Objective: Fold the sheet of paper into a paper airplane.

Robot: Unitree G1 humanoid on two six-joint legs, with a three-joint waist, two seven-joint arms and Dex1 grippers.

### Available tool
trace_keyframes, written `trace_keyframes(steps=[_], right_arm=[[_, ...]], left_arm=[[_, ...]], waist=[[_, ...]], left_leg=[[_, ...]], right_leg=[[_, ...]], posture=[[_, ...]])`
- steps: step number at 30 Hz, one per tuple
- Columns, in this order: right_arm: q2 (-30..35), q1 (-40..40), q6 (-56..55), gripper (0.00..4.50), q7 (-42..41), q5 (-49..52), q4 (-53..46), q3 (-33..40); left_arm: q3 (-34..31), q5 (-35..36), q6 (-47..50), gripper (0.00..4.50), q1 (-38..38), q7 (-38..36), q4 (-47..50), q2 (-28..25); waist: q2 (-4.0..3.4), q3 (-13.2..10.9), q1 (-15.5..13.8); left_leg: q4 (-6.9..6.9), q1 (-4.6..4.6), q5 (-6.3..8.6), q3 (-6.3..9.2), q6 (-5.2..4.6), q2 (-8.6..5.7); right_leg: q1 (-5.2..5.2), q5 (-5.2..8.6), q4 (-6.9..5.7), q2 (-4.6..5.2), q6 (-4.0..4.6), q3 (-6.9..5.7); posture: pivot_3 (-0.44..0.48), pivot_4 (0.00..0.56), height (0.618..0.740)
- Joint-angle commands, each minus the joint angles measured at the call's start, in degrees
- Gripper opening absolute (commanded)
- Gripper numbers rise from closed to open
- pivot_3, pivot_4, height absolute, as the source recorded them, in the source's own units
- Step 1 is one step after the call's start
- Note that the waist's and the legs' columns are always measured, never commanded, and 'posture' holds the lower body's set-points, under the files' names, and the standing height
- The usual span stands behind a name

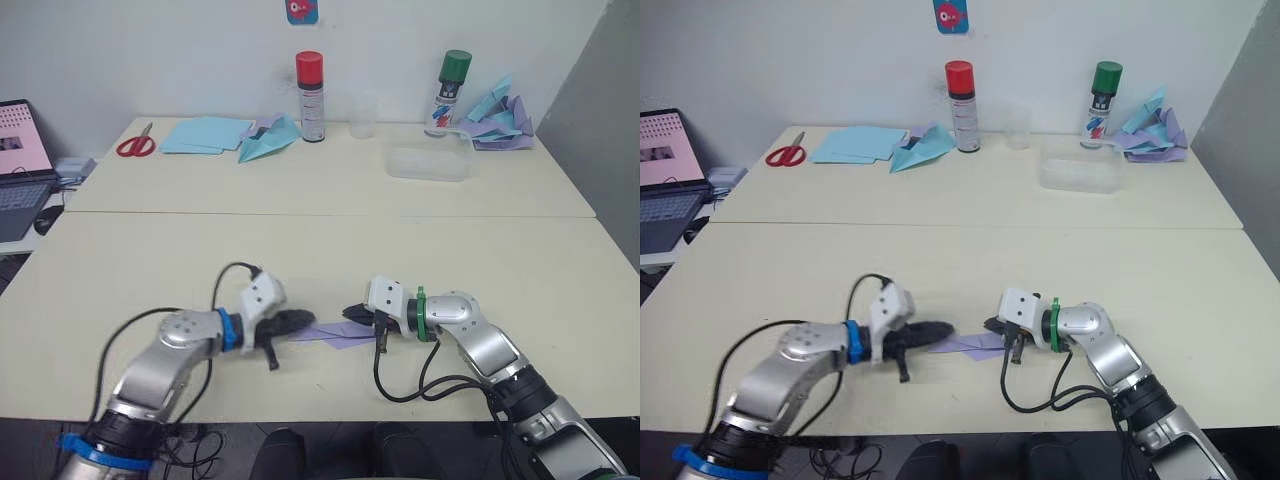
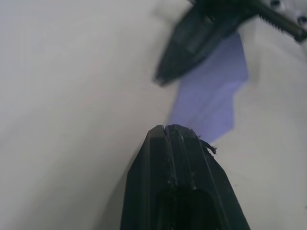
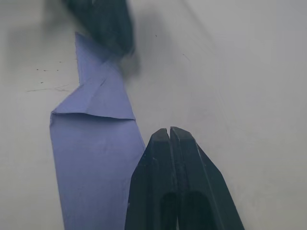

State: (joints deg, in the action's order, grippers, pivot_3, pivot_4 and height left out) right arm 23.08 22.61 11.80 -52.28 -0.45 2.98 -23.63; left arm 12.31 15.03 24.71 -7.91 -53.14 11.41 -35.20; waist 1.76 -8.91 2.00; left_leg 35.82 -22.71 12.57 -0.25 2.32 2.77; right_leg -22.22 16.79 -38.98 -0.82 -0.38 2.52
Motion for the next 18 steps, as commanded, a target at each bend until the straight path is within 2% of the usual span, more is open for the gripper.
trace_keyframes(steps=[1, 6, 11, 16, 17, 18], right_arm=[[0.53, -0.95, 2.0, 0.05, 0.26, 0.22, -0.15, 0.89], [2.69, -0.09, 4.23, 0.05, -4.24, 8.0, -8.47, 6.32], [12.47, -2.57, 3.03, 1.67, -14.08, 12.99, -16.6, 8.38], [16.53, -6.72, -1.33, 3.56, -16.52, 13.64, -19.15, 9.52], [16.99, -7.22, -2.89, 3.92, -16.9, 13.08, -18.83, 9.36], [17.4, -7.67, -4.57, 3.94, -17.08, 12.21, -18.34, 9.08]], left_arm=[[2.99, -3.72, -1.58, 0.0, 0.25, 0.16, -2.28, -0.46], [4.35, -5.62, -3.99, 0.0, 0.19, -0.05, -6.09, -0.13], [2.14, -2.98, -4.09, 0.0, 0.14, -1.06, -6.5, -0.14], [-4.32, 1.65, -6.58, 0.0, -1.11, -0.69, -5.45, 0.74], [-5.7, 2.99, -6.03, 0.25, -1.16, -1.22, -4.39, 0.14], [-7.16, 4.37, -5.35, 0.53, -0.84, -2.28, -2.81, -0.98]], waist=[[-0.05, -0.01, -0.15], [-0.25, -0.16, -0.35], [-0.31, -0.24, -0.41], [-0.27, -0.55, -0.34], [-0.24, -0.74, -0.22], [-0.16, -0.89, -0.13]], left_leg=[[0.0, 0.02, 0.0, 0.01, 0.0, 0.0], [0.02, -0.02, 0.0, -0.02, 0.0, -0.07], [0.07, -0.13, 0.0, -0.04, 0.0, -0.14], [0.02, -0.13, 0.0, 0.05, -0.01, -0.06], [0.04, -0.13, 0.0, 0.06, -0.01, -0.05], [0.04, -0.14, 0.0, 0.08, -0.01, -0.05]], right_leg=[[0.01, 0.0, -0.01, 0.0, 0.01, -0.01], [0.01, 0.01, 0.0, 0.05, 0.01, 0.02], [0.01, 0.0, 0.1, 0.11, -0.06, 0.01], [-0.02, 0.04, 0.06, 0.05, -0.01, -0.12], [-0.04, 0.04, 0.01, 0.03, -0.01, -0.15], [-0.08, 0.03, -0.01, -0.01, -0.01, -0.13]], posture=[[0.0, 0.15, 0.74], [0.0, 0.15, 0.74], [0.0, 0.15, 0.74], [0.0, 0.15, 0.74], [0.0, 0.15, 0.74], [0.0, 0.15, 0.74]])
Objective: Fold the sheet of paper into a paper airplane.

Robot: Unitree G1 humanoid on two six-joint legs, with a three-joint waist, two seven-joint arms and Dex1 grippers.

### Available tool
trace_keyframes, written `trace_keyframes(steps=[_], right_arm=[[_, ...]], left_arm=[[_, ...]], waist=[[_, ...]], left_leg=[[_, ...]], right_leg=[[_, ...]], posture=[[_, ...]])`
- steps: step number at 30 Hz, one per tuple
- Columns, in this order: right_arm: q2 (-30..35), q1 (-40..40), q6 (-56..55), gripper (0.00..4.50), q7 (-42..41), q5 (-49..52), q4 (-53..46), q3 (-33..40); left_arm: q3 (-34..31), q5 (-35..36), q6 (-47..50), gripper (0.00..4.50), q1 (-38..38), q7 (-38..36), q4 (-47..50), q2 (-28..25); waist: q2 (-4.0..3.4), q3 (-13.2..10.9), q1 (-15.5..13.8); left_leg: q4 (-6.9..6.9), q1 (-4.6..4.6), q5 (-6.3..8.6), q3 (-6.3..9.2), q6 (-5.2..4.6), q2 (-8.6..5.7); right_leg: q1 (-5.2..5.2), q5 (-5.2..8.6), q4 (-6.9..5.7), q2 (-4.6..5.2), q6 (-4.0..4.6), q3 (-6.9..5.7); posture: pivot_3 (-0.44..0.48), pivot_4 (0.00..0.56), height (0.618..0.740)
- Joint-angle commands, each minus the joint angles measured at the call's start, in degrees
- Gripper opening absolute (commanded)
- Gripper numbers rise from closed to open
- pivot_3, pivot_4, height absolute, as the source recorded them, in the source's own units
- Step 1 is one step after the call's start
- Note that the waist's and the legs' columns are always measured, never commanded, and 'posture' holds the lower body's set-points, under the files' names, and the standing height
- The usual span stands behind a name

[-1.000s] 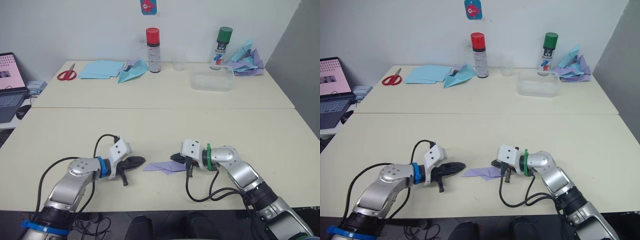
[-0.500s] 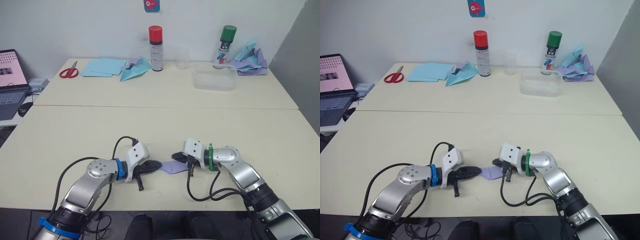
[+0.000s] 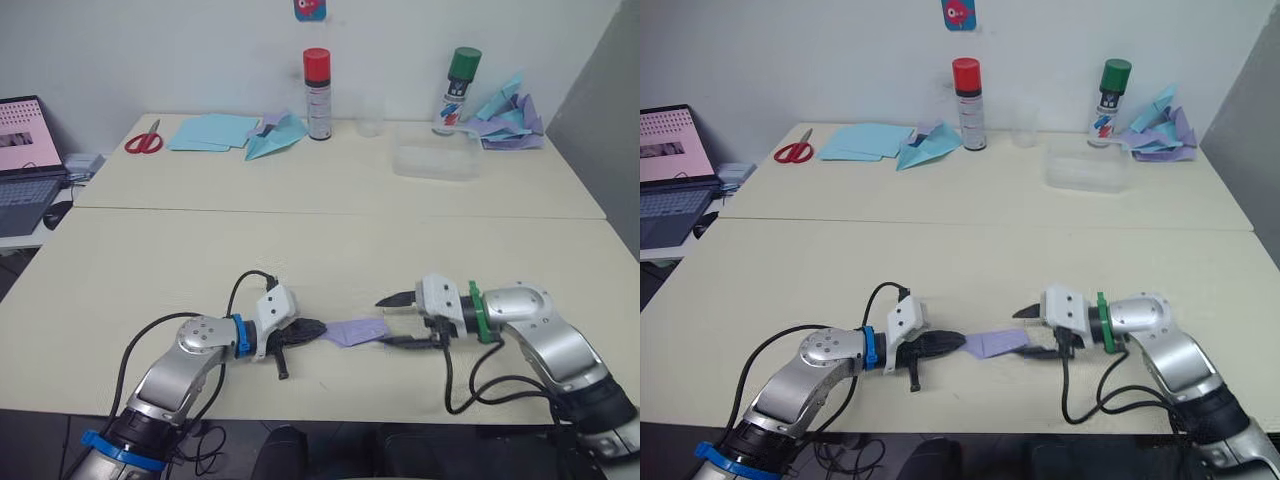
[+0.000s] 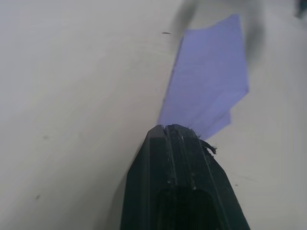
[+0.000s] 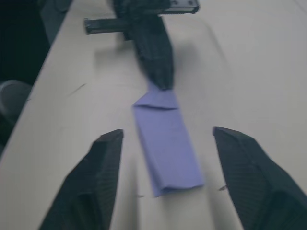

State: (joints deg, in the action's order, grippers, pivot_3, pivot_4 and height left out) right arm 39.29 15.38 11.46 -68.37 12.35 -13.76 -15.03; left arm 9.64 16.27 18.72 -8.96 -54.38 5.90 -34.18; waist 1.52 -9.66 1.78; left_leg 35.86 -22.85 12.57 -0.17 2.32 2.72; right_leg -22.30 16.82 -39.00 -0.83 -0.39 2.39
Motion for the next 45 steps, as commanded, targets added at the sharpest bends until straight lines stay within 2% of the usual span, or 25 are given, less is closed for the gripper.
trace_keyframes(steps=[1, 5, 6, 7, 8, 12, 13, 19, 29, 30, 32, 35, 41, 45], right_arm=[[1.3, -0.68, -5.31, 3.94, -0.89, -1.16, -1.0, 0.32], [0.74, -1.05, -5.82, 3.94, -0.83, -0.56, -0.28, -0.16], [0.3, -0.79, -5.93, 3.66, -0.68, -0.48, -0.12, -0.33], [-0.28, -0.52, -5.89, 3.59, -0.37, -0.35, 0.04, -0.45], [-1.07, 0.16, -5.8, 3.37, 0.07, -0.6, 0.53, -0.82], [-4.14, 2.9, -7.1, 1.85, 2.25, -3.59, 3.62, -2.46], [-4.84, 3.39, -7.15, 1.55, 2.84, -4.14, 4.31, -2.76], [-6.92, 5.93, -8.93, 1.55, 4.11, -7.88, 8.52, -4.95], [-10.04, 9.07, -9.37, 1.55, 5.72, -11.22, 15.45, -7.21], [-10.57, 9.16, -8.42, 1.24, 5.79, -10.72, 15.7, -7.07], [-10.95, 9.36, -8.17, 0.98, 5.94, -11.04, 16.41, -7.12], [-11.25, 9.56, -7.1, 0.03, 7.04, -11.69, 17.69, -6.65], [-10.25, 9.92, -5.53, 0.03, 8.27, -11.32, 19.19, -5.12], [-9.45, 7.59, 6.98, 0.03, 11.35, -5.2, 12.8, 1.9]], left_arm=[[-5.71, 4.17, 1.43, 0.8, 0.62, -2.06, 4.17, -3.28], [-10.06, 7.23, 2.71, 2.12, 3.56, -4.83, 9.29, -8.14], [-11.03, 7.9, 2.91, 2.55, 4.23, -5.03, 10.39, -8.81], [-11.92, 8.58, 3.1, 2.77, 5.01, -5.27, 11.56, -9.44], [-12.6, 8.81, 2.55, 3.09, 5.91, -5.66, 12.88, -10.05], [-13.71, 6.86, -2.89, 4.44, 9.6, -7.02, 16.84, -11.69], [-13.84, 6.15, -4.43, 4.5, 10.17, -6.62, 17.27, -11.51], [-13.72, 5.3, -7.72, 4.5, 11.48, -4.95, 19.04, -10.65], [-14.86, 9.17, -3.57, 4.5, 11.13, -2.6, 25.25, -11.38], [-15.15, 9.65, -2.7, 4.5, 11.19, -2.55, 25.78, -11.75], [-15.7, 10.23, -1.67, 4.5, 11.3, -2.4, 26.45, -12.16], [-15.98, 10.44, -0.38, 4.5, 11.05, -1.36, 27.05, -12.13], [-15.34, 11.23, 1.43, 4.5, 9.88, 0.59, 28.8, -11.27], [-16.0, 14.1, 5.86, 4.5, 5.31, 2.4, 28.47, -11.34]], waist=[[0.19, -0.27, 0.15], [0.33, -0.57, 0.19], [0.32, -0.58, 0.1], [0.34, -0.62, 0.03], [0.35, -0.63, 0.02], [0.38, -0.73, 0.06], [0.38, -0.73, 0.03], [0.37, -0.73, -0.12], [0.37, -0.73, -0.07], [0.38, -0.73, -0.06], [0.37, -0.74, -0.04], [0.36, -0.74, -0.04], [0.36, -0.74, -0.05], [0.37, -0.74, -0.47]], left_leg=[[0.0, 0.0, 0.0, 0.0, 0.0, 0.0], [-0.07, -0.07, 0.01, 0.01, 0.02, 0.08], [-0.07, -0.1, 0.02, -0.02, 0.03, 0.07], [-0.07, -0.11, 0.03, -0.02, 0.05, 0.06], [-0.06, -0.13, 0.05, -0.03, 0.09, 0.04], [-0.04, -0.12, 0.07, -0.08, 0.12, 0.02], [-0.04, -0.12, 0.07, -0.08, 0.12, 0.01], [-0.02, -0.1, 0.07, -0.05, 0.12, 0.01], [-0.01, -0.08, 0.07, -0.06, 0.11, 0.02], [-0.01, -0.08, 0.07, -0.06, 0.11, 0.03], [-0.01, -0.08, 0.07, -0.04, 0.11, 0.03], [0.0, -0.08, 0.07, -0.05, 0.11, 0.02], [0.09, -0.07, 0.07, -0.05, 0.11, 0.0], [0.14, -0.07, 0.07, -0.05, 0.11, -0.03]], right_leg=[[0.0, 0.0, -0.01, -0.02, 0.0, 0.0], [-0.06, 0.09, 0.04, -0.01, 0.01, 0.0], [-0.07, 0.12, 0.06, 0.02, -0.02, 0.02], [-0.06, 0.13, 0.08, 0.04, -0.05, 0.03], [-0.06, 0.15, 0.08, 0.09, -0.08, 0.03], [-0.05, 0.15, 0.11, 0.14, -0.09, 0.08], [-0.05, 0.15, 0.1, 0.16, -0.09, 0.07], [-0.03, 0.15, 0.06, 0.17, -0.07, 0.03], [-0.04, 0.14, 0.02, 0.12, -0.07, 0.04], [-0.03, 0.14, 0.01, 0.12, -0.07, 0.04], [-0.02, 0.14, 0.01, 0.11, -0.07, 0.03], [-0.02, 0.14, 0.01, 0.1, -0.07, 0.04], [0.02, 0.11, -0.01, 0.11, -0.1, 0.04], [0.05, 0.09, -0.02, 0.12, -0.11, 0.04]], posture=[[0.0, 0.15, 0.74], [0.0, 0.15, 0.74], [0.0, 0.15, 0.74], [0.0, 0.15, 0.74], [0.0, 0.15, 0.74], [0.0, 0.15, 0.74], [0.0, 0.15, 0.74], [0.0, 0.15, 0.74], [0.0, 0.15, 0.74], [0.0, 0.15, 0.74], [0.0, 0.15, 0.74], [0.0, 0.15, 0.74], [0.0, 0.15, 0.74], [0.0, 0.15, 0.74]])
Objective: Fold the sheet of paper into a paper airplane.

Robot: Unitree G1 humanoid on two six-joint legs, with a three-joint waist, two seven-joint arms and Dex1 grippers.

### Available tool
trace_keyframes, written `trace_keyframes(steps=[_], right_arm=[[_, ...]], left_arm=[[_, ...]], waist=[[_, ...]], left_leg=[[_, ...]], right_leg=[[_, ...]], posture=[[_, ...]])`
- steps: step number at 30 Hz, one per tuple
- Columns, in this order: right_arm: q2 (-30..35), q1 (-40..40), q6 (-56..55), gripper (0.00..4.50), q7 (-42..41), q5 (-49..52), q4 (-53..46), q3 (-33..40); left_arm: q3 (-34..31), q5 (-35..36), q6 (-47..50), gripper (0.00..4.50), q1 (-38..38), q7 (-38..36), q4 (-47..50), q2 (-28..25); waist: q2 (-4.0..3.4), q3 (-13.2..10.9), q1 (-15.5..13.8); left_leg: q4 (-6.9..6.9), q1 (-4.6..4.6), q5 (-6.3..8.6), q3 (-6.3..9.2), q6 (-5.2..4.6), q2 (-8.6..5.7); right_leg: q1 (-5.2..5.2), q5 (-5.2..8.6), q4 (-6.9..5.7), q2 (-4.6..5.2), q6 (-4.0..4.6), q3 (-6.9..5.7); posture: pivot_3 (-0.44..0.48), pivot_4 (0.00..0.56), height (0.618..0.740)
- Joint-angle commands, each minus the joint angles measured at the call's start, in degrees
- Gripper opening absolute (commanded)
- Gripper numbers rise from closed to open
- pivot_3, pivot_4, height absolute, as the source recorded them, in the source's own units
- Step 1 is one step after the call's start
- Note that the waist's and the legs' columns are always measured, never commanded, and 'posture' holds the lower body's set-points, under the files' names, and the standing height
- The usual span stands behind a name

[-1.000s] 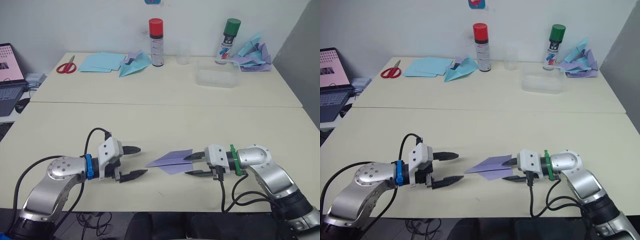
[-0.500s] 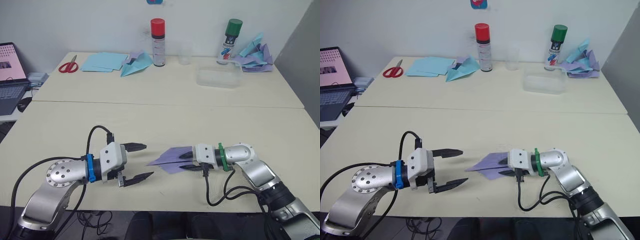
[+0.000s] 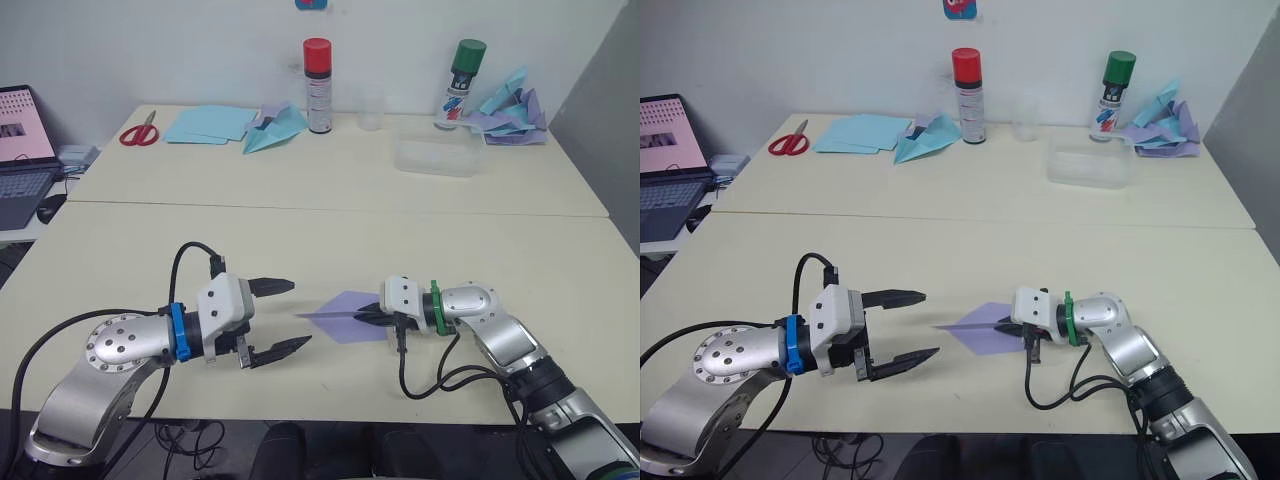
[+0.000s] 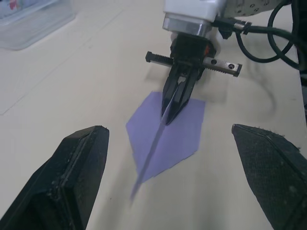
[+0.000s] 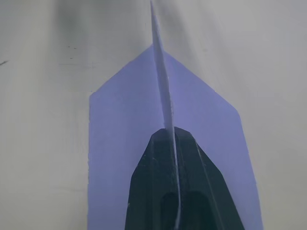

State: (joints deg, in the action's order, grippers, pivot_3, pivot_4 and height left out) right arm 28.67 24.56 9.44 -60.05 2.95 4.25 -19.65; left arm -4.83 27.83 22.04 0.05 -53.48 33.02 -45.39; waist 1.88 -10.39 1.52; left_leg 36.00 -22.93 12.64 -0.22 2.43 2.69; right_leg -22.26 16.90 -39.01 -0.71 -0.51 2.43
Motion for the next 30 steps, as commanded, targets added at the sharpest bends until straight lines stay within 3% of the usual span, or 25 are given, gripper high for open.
trace_keyframes(steps=[1, 6, 10, 18, 22, 26, 30], right_arm=[[0.62, -2.45, 14.68, 0.03, 6.23, 6.33, -8.23, 10.09], [-3.82, -5.81, 34.45, 0.03, 24.56, 8.57, -19.51, 24.5], [-7.7, -7.36, 39.81, 0.03, 37.43, 4.47, -22.33, 29.57], [-11.41, -7.57, 41.31, 0.03, 45.31, 3.72, -19.44, 29.89], [-12.2, -7.59, 41.39, 0.03, 46.14, 4.56, -18.44, 30.39], [-12.76, -7.52, 42.41, 0.86, 44.76, 8.52, -21.05, 33.02], [-9.63, -6.73, 43.75, 2.33, 41.8, 12.55, -24.85, 35.63]], left_arm=[[-1.41, 3.36, 4.39, 4.5, -6.97, 2.48, 0.87, -0.08], [1.42, 8.76, 15.64, 4.5, -23.18, 6.35, -1.15, 1.83], [4.12, 9.08, 17.3, 4.5, -28.22, 2.57, -4.35, 1.13], [7.21, 2.49, 10.81, 4.5, -33.16, -0.75, -12.72, 1.62], [7.21, 2.82, 11.14, 4.5, -32.45, -2.31, -12.43, 1.79], [6.5, 3.15, 11.32, 4.5, -30.98, -2.75, -11.59, 1.82], [5.72, 2.68, 9.99, 4.5, -29.29, -2.6, -12.75, 2.24]], waist=[[0.03, -0.02, -0.53], [0.05, -0.01, -0.48], [0.02, 0.0, 0.35], [-0.01, -0.02, 0.47], [-0.01, -0.02, 0.46], [-0.01, -0.02, 0.44], [-0.02, -0.02, 0.35]], left_leg=[[0.01, -0.03, 0.0, 0.02, 0.0, -0.02], [0.07, -0.1, -0.01, 0.08, 0.01, -0.02], [0.0, -0.08, -0.01, 0.01, 0.03, -0.06], [-0.04, -0.08, -0.01, -0.1, 0.03, -0.09], [-0.03, -0.11, 0.0, -0.13, 0.02, -0.07], [-0.03, -0.12, 0.0, -0.14, 0.02, -0.04], [-0.02, -0.13, 0.0, -0.12, 0.02, -0.07]], right_leg=[[0.0, 0.0, 0.0, 0.02, 0.0, -0.02], [-0.01, -0.05, -0.02, -0.05, -0.09, -0.05], [-0.03, -0.04, 0.01, -0.12, -0.11, 0.05], [-0.14, -0.01, -0.03, -0.27, -0.05, 0.05], [-0.14, -0.01, 0.0, -0.26, -0.05, 0.1], [-0.14, -0.01, 0.01, -0.24, -0.06, 0.18], [-0.13, -0.01, 0.01, -0.22, -0.06, 0.16]], posture=[[0.0, 0.15, 0.74], [0.0, 0.15, 0.74], [0.0, 0.15, 0.74], [0.0, 0.15, 0.74], [0.0, 0.15, 0.74], [0.0, 0.15, 0.74], [0.0, 0.15, 0.74]])
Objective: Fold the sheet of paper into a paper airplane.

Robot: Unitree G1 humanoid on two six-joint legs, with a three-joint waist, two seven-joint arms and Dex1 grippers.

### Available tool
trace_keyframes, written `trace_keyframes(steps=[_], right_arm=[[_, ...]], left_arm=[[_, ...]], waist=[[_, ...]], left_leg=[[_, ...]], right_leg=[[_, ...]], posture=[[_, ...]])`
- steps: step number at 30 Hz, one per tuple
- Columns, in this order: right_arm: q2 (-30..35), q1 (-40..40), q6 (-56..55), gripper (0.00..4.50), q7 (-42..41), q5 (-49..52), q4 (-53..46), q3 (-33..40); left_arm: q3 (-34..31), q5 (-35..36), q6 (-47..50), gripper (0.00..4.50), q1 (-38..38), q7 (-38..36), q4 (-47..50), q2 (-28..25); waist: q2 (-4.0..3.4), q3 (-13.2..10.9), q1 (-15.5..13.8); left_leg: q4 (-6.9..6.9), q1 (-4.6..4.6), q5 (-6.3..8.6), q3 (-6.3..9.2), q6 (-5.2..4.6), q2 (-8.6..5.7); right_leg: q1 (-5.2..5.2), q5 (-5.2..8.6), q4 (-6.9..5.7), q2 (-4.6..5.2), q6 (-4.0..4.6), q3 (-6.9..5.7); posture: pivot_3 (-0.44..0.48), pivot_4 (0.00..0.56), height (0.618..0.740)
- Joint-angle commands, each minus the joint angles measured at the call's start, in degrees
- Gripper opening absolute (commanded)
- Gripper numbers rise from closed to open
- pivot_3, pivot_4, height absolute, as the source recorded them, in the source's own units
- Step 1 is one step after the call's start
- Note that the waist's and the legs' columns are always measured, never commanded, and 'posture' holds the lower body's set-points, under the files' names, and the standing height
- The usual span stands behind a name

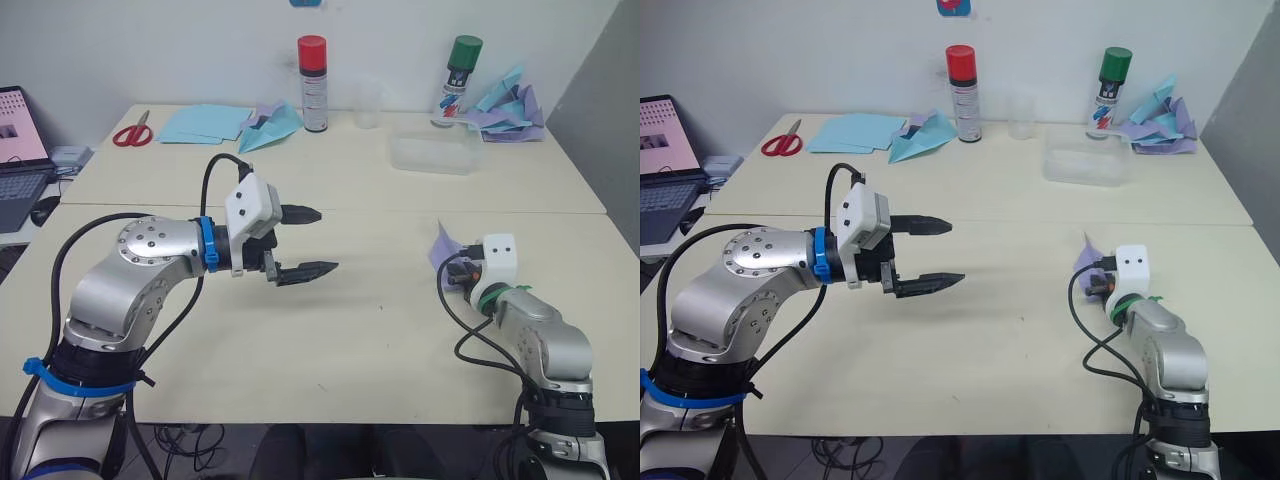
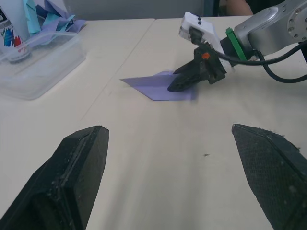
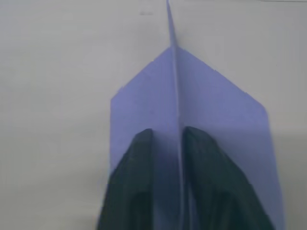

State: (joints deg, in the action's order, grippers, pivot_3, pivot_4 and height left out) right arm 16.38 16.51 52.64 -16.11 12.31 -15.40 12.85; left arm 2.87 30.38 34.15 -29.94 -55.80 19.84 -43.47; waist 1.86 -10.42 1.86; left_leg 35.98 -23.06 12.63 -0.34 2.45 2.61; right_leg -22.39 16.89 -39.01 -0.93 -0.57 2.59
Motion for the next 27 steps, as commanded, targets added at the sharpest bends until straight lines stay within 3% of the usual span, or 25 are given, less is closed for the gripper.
trace_keyframes(steps=[1, 3, 6, 9, 13, 16, 19, 27], right_arm=[[4.11, 1.86, 1.33, 2.71, -3.43, 4.62, -6.28, 3.82], [9.1, 2.73, 2.47, 3.42, -7.89, 7.62, -7.57, 5.03], [21.1, 2.18, -1.26, 4.47, -21.02, 11.56, -6.82, 4.99], [34.33, -3.1, -14.78, 4.47, -37.01, 9.81, -2.33, 4.72], [42.92, -8.45, -25.57, 4.47, -45.42, 7.48, 5.79, 6.53], [45.85, -11.09, -26.25, 4.47, -49.81, 9.69, 8.18, 9.56], [44.73, -12.23, -23.2, 4.47, -50.04, 13.52, 6.59, 12.69], [42.96, -11.25, -21.91, 4.47, -46.93, 14.73, 5.7, 11.66]], left_arm=[[-2.56, 0.23, -2.43, 4.5, 1.54, -0.21, 0.04, 0.37], [-3.53, -0.71, -3.77, 4.5, 4.04, -0.49, -1.16, -0.64], [-5.94, -2.96, -6.85, 4.5, 8.4, -1.29, -3.92, -3.14], [-10.87, -3.4, -8.2, 4.5, 11.27, -0.63, -6.67, -5.31], [-16.7, -5.26, -9.12, 4.5, 15.43, 2.21, -7.83, -6.94], [-21.01, -5.17, -8.23, 4.5, 20.45, 3.86, -5.21, -7.46], [-23.44, -4.09, -6.76, 4.5, 23.19, 5.28, -3.35, -7.21], [-22.95, -3.5, -4.5, 4.5, 22.66, 5.61, -2.29, -8.09]], waist=[[0.0, 0.0, -0.01], [-0.01, -0.01, 0.02], [-0.14, -0.09, 0.05], [-0.13, -0.1, -0.05], [-0.09, -0.12, -0.18], [-0.12, -0.13, 0.02], [-0.12, -0.13, 0.09], [-0.12, -0.13, -0.07]], left_leg=[[0.0, 0.0, 0.0, 0.01, 0.0, 0.0], [0.01, 0.01, 0.0, 0.01, 0.0, 0.01], [0.0, 0.05, 0.0, -0.04, -0.01, 0.01], [-0.03, 0.02, 0.01, -0.07, -0.02, 0.02], [-0.02, 0.04, 0.02, -0.11, -0.03, 0.07], [-0.01, 0.08, 0.02, -0.18, -0.03, 0.11], [0.01, 0.1, 0.01, -0.13, -0.03, 0.13], [0.06, 0.12, 0.01, -0.12, -0.02, 0.07]], right_leg=[[0.01, 0.0, 0.0, 0.0, 0.0, -0.01], [0.01, 0.0, 0.0, 0.0, 0.0, -0.01], [0.01, 0.0, 0.0, 0.0, 0.0, 0.02], [0.03, 0.03, 0.06, 0.0, 0.04, -0.13], [0.08, 0.07, 0.1, 0.03, 0.11, -0.25], [0.08, 0.07, 0.04, 0.13, 0.11, -0.1], [0.08, 0.03, 0.02, 0.18, 0.05, -0.01], [0.14, -0.03, 0.0, 0.2, -0.04, -0.08]], posture=[[0.0, 0.15, 0.74], [0.0, 0.15, 0.74], [0.0, 0.15, 0.74], [0.0, 0.15, 0.74], [0.0, 0.15, 0.74], [0.0, 0.15, 0.74], [0.0, 0.15, 0.74], [0.0, 0.15, 0.74]])
